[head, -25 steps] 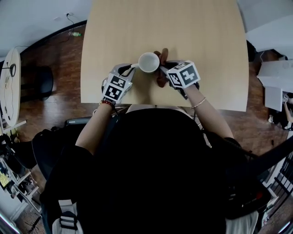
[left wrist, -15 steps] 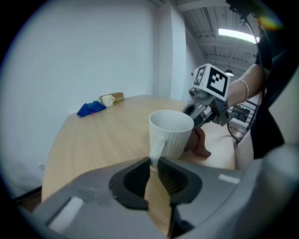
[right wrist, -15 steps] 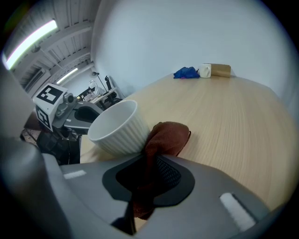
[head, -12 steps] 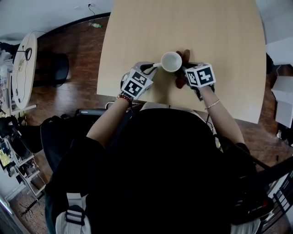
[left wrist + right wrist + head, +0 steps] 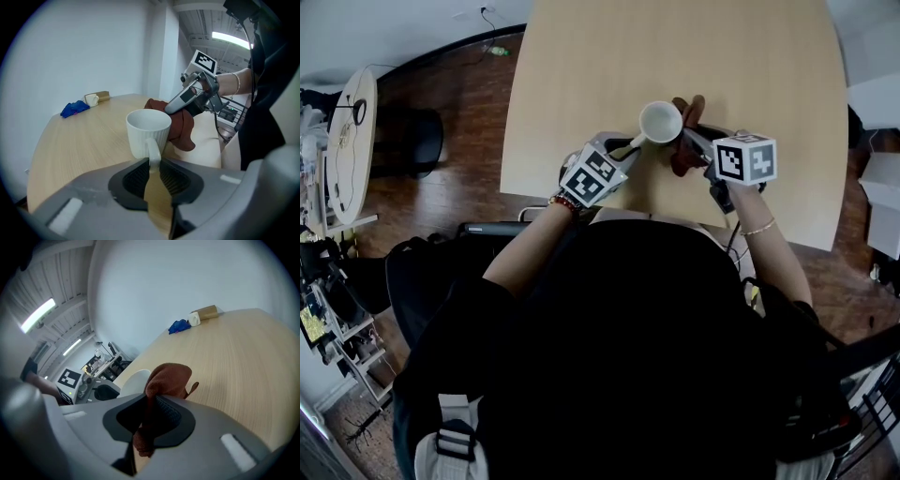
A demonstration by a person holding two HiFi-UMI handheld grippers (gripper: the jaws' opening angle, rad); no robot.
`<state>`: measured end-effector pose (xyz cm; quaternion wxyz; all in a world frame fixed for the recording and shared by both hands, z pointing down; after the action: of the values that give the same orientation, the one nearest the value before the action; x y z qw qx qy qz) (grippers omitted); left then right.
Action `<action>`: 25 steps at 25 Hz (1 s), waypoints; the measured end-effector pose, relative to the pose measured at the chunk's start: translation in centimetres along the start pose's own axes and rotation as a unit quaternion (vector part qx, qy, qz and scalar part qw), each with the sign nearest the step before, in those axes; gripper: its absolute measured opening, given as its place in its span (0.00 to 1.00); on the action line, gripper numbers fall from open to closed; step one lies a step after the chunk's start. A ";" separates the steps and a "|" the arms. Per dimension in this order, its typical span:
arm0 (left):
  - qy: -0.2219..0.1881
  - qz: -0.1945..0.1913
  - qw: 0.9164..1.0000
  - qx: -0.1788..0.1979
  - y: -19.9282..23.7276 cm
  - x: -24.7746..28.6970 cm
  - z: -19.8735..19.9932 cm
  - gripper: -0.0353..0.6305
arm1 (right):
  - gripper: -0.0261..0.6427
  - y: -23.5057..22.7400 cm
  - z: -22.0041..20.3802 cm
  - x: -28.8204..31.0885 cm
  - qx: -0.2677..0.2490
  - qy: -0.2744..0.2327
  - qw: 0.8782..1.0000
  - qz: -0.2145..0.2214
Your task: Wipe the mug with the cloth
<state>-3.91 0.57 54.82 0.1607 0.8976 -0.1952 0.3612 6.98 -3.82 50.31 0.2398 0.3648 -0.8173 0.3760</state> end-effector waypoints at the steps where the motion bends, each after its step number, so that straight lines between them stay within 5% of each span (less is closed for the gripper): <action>1: 0.000 -0.005 1.000 0.001 -0.3 0.1 0.1 0.17 | 0.11 0.2 -0.2 -0.2 0.010 -0.002 1.000 0.008; 8: 0.012 -0.036 0.999 0.033 -1.9 1.0 0.7 0.16 | 0.11 -0.5 -2.0 1.4 0.031 0.011 0.999 -0.004; 18: 0.011 -0.055 0.998 0.034 -3.5 2.0 1.7 0.15 | 0.11 -2.2 -3.8 3.8 -0.018 0.046 0.998 -0.048; 25: 0.014 -0.064 0.997 0.039 -3.8 2.3 1.9 0.15 | 0.11 -0.3 -2.5 1.4 0.028 0.005 1.000 0.000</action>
<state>0.52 2.51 54.56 0.1514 0.9088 -0.1207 0.3696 6.66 -2.56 52.89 0.2341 0.3695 -0.8050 0.4007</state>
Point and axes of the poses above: the fingertips, and each gripper's own axes: x forward along the fingers, y to its left, z out of its top, the point moved 1 cm from there along -x, backward along the fingers, and after that the axes turned 7 degrees about -z, right-handed, at the moved point
